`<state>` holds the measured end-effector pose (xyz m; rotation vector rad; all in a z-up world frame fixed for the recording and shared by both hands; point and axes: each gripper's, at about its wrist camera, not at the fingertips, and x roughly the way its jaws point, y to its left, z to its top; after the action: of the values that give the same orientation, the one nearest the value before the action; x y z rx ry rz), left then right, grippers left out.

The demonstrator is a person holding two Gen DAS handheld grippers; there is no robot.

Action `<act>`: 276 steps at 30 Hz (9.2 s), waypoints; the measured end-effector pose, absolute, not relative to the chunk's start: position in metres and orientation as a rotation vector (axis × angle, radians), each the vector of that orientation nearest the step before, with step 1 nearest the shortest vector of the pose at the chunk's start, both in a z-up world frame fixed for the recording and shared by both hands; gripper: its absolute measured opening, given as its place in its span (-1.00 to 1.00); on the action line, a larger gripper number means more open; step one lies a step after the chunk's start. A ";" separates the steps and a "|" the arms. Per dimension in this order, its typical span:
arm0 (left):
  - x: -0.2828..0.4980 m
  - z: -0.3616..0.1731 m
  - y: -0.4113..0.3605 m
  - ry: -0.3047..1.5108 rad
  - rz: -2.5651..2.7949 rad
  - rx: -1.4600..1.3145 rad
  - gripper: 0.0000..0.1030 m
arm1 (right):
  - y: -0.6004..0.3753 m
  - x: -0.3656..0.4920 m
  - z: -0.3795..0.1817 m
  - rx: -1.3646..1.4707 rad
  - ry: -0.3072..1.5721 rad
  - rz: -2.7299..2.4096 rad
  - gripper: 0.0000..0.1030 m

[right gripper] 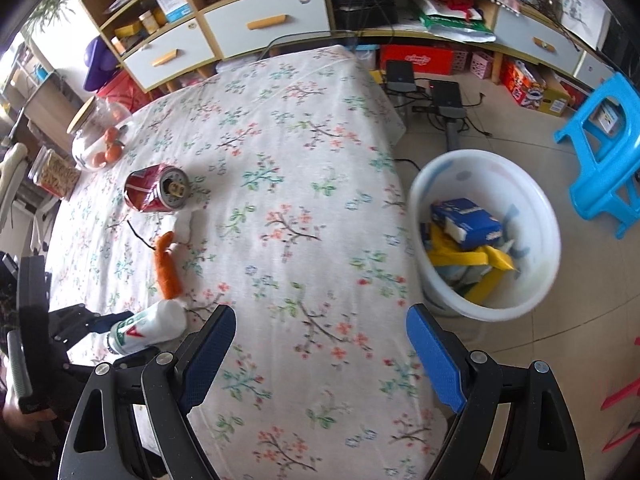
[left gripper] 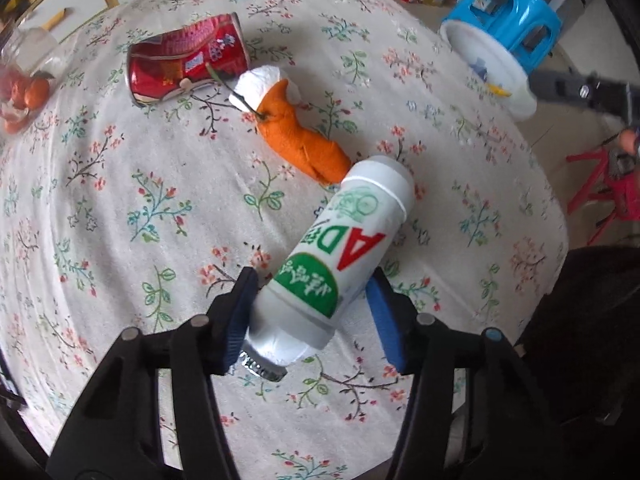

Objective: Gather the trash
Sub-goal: 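Grasp the white AD milk bottle with the left gripper, then grasp the orange peel with the right gripper, then carry the orange peel to the bin and open the right gripper, then carry the white bottle over the bin and open the left gripper, then grasp the red can with the left gripper, then grasp the crumpled white tissue with the right gripper, then carry the white tissue to the bin and open the right gripper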

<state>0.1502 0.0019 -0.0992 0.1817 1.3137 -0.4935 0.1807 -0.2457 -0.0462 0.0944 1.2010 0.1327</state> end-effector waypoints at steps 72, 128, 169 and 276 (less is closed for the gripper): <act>0.156 -0.049 0.059 1.113 -0.294 -0.196 -0.26 | -0.196 0.221 -0.050 0.173 1.167 0.242 -0.67; 0.233 -0.061 -0.259 1.091 -0.666 -0.023 -0.23 | -0.496 0.140 -0.030 0.374 1.059 -0.233 0.33; 0.224 -0.054 0.015 1.113 -0.118 -0.187 0.98 | -0.327 0.194 -0.031 0.291 1.117 -0.037 0.56; 0.185 -0.030 -0.035 1.005 -0.309 -0.180 0.73 | -0.402 0.214 -0.049 0.332 1.091 -0.101 -0.50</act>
<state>0.1846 -0.0347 -0.0300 -0.1797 1.0054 -0.3095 0.2138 -0.4018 -0.0488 0.3316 1.0906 -0.1009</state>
